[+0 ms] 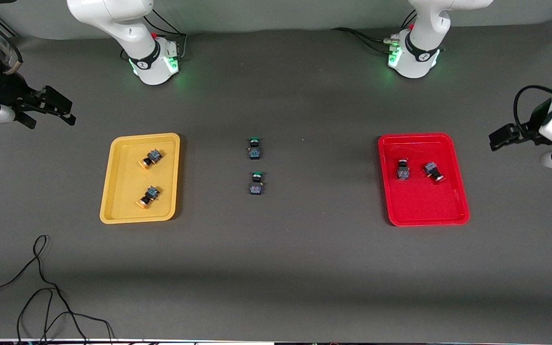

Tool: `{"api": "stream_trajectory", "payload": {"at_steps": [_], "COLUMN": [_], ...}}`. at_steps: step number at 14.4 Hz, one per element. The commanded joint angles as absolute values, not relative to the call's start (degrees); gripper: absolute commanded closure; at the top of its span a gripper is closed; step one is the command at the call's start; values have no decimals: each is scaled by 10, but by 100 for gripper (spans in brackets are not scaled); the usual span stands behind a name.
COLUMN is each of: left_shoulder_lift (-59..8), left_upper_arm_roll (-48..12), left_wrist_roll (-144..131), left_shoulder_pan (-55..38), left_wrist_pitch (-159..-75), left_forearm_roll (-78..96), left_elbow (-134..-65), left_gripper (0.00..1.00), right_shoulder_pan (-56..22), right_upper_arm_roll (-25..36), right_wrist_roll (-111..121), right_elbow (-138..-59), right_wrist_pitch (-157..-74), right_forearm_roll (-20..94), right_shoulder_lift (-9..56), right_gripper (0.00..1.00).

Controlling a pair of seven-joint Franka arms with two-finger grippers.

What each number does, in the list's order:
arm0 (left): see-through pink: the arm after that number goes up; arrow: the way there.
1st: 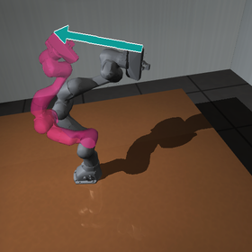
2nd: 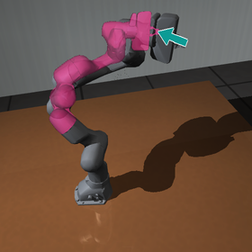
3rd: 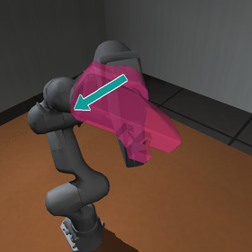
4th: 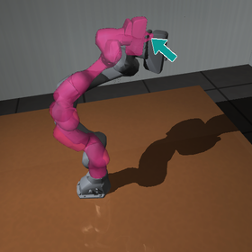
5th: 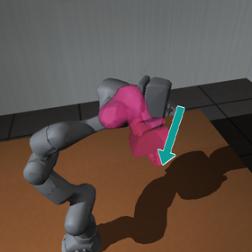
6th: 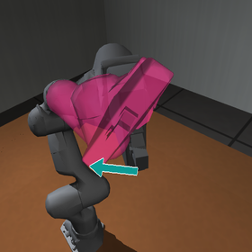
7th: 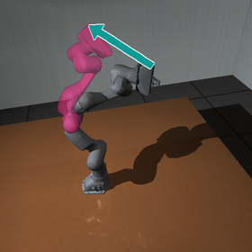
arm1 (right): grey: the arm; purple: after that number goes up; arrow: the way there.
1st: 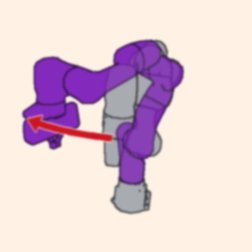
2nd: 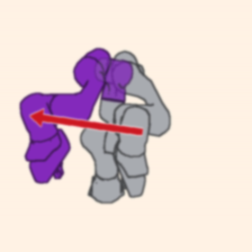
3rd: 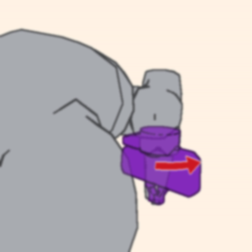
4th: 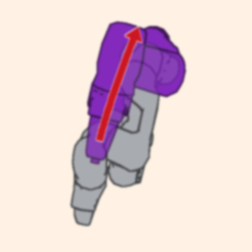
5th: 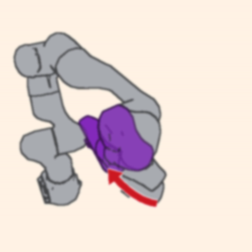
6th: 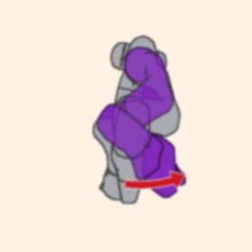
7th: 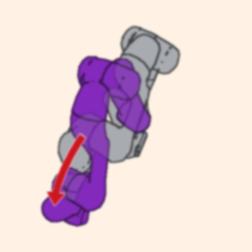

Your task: Place red and yellow buttons in trays

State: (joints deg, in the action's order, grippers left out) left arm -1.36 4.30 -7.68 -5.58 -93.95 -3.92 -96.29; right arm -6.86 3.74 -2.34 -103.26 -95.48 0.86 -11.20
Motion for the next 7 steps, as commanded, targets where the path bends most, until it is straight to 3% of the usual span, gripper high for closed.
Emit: {"api": "stream_trajectory", "payload": {"at_steps": [1,7], "left_shoulder_lift": [-37,-38], "left_upper_arm_roll": [-40,-45], "left_wrist_roll": [-66,-67], "left_shoulder_pan": [20,23], "left_wrist_pitch": [-912,-912], "left_forearm_roll": [-50,-49], "left_elbow": [-921,-922], "left_gripper": [0,0], "right_shoulder_pan": [-65,-66], "right_upper_arm_roll": [42,40], "right_wrist_roll": [-10,-11], "right_elbow": [-992,-977], "right_wrist_pitch": [-948,-963], "right_forearm_roll": [18,12], "right_shoulder_lift": [-70,-41], "right_gripper": [0,0]}}
